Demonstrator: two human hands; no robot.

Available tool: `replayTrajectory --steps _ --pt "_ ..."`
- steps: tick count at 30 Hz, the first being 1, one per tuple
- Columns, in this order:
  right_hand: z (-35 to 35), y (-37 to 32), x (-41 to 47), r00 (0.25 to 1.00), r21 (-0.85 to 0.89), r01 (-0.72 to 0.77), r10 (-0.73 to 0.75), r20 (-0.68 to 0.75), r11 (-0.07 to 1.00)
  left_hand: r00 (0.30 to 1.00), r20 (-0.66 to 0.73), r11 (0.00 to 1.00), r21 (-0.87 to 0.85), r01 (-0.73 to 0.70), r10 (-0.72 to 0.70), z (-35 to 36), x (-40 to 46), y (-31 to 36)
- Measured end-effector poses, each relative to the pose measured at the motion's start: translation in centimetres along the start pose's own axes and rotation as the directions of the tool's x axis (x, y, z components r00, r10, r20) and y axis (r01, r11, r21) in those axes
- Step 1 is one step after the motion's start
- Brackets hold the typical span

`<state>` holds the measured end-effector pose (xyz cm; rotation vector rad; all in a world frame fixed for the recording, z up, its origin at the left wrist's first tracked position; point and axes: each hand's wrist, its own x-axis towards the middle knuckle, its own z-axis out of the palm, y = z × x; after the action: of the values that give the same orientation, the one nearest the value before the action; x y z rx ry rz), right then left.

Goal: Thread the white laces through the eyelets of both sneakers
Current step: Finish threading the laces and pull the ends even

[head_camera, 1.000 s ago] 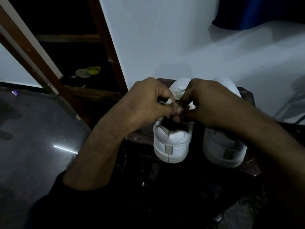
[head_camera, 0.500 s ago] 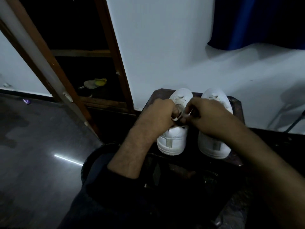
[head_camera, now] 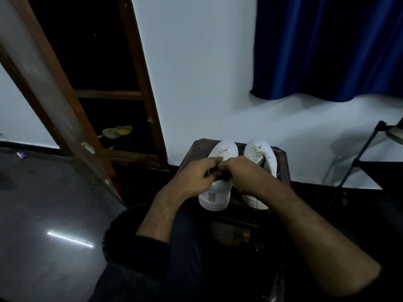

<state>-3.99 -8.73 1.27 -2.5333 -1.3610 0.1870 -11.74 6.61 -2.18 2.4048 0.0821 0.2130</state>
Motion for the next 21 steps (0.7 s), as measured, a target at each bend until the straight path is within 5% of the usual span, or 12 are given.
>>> replayTrajectory --steps 11,16,21 --pt "3.1 0.8 0.3 0.883 0.025 -0.219 0.209 -0.419 0.975 0.996 -0.017 0.957 0.278 -0.081 0.089 0.4 -1.0 0.6" --pt "2.8 1.1 -0.3 0.889 0.095 -0.227 0.246 -0.387 0.969 1.000 0.004 0.920 0.392 -0.027 0.027 1.4 -1.7 1.7" --pt "3.0 3.4 -4.2 0.870 -0.148 -0.421 0.352 -0.344 0.895 0.990 0.083 0.784 0.620 0.036 -0.111 1.6 -0.2 2.8"
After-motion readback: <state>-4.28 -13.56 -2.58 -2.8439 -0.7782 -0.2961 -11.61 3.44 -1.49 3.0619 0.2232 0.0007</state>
